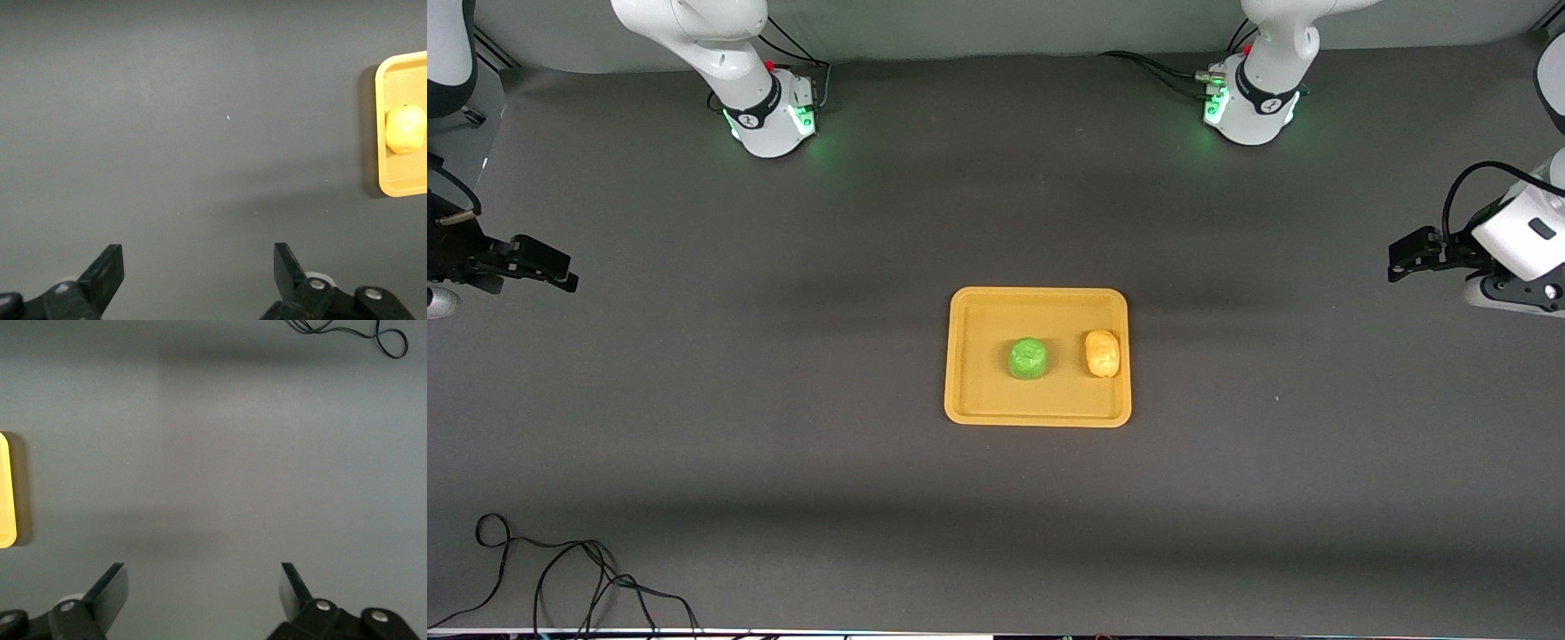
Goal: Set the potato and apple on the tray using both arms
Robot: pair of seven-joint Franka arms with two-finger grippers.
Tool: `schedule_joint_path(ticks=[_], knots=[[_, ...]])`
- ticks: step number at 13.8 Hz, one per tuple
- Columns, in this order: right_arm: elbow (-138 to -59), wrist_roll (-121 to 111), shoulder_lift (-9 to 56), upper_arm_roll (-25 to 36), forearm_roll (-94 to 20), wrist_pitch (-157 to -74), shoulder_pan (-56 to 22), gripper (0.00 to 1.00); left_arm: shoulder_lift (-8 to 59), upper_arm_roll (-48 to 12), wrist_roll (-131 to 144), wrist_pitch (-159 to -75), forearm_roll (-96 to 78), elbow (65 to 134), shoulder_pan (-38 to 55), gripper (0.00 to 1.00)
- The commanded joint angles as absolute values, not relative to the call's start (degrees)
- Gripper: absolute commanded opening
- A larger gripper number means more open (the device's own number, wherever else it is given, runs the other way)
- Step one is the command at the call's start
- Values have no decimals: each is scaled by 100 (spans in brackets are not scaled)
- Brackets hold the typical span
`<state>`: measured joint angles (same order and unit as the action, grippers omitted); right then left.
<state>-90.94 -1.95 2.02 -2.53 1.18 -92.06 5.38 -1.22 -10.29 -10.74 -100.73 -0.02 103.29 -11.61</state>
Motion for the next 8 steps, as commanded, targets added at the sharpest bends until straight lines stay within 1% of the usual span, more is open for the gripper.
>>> schedule_joint_path(ticks=[1,8], knots=[[-9185,-299,97,-290,105,-9097,563,100,-149,-1002,-984,-10028,35,10318,-1116,100],[-9184,-238,79,-264,44,-9018,501,100,-141,-1002,-984,-10072,44,10353,-1107,99]])
